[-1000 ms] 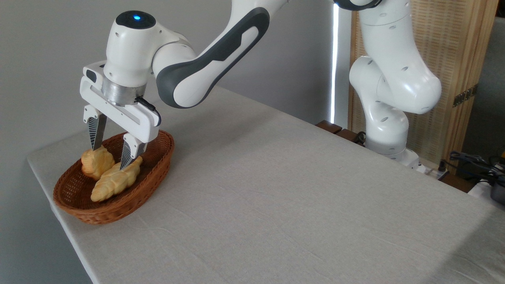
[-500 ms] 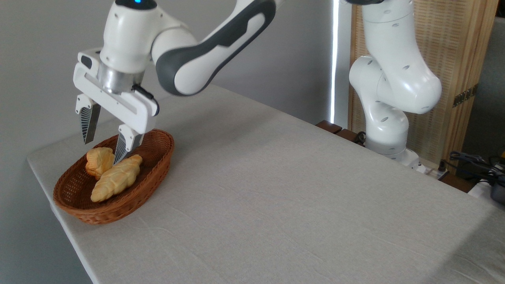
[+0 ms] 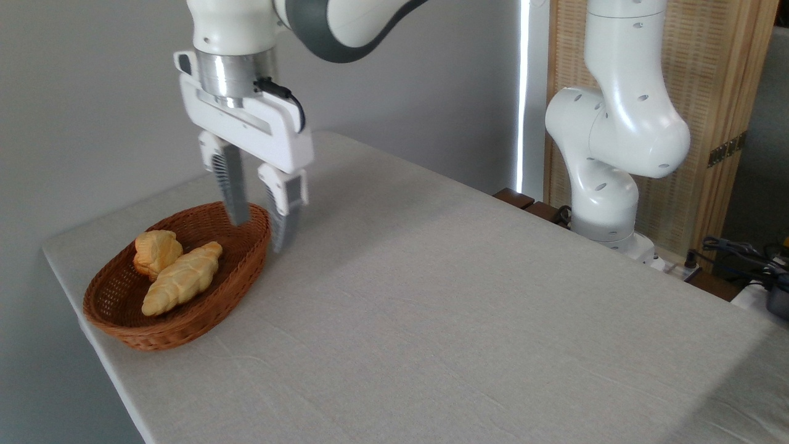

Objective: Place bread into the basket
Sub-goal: 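Raise the open gripper up away from the basket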

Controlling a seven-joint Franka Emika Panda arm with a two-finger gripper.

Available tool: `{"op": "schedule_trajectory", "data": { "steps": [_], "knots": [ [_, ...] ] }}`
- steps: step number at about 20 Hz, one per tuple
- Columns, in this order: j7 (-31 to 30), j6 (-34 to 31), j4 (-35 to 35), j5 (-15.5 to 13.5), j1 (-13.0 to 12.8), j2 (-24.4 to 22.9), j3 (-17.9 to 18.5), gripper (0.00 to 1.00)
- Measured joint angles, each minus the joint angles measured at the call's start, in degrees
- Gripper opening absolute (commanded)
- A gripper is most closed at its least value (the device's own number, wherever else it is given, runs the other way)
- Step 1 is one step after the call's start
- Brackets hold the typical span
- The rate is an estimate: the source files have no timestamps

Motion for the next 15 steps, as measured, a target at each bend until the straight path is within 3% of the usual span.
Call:
{"op": "schedule_trajectory", "data": {
  "steps": [4,6,9,15],
  "knots": [
    [13.9,-8.3,-0.1,0.6,0.1,-1.8,5.4,1.0],
    [17.9,-10.9,-0.2,2.2,0.2,-2.9,6.8,1.0],
    [18.4,-11.5,-0.4,5.1,0.1,-3.5,7.0,1.0],
    [16.0,-11.3,-0.4,5.5,0.1,-3.6,8.8,1.0]
  ]
}}
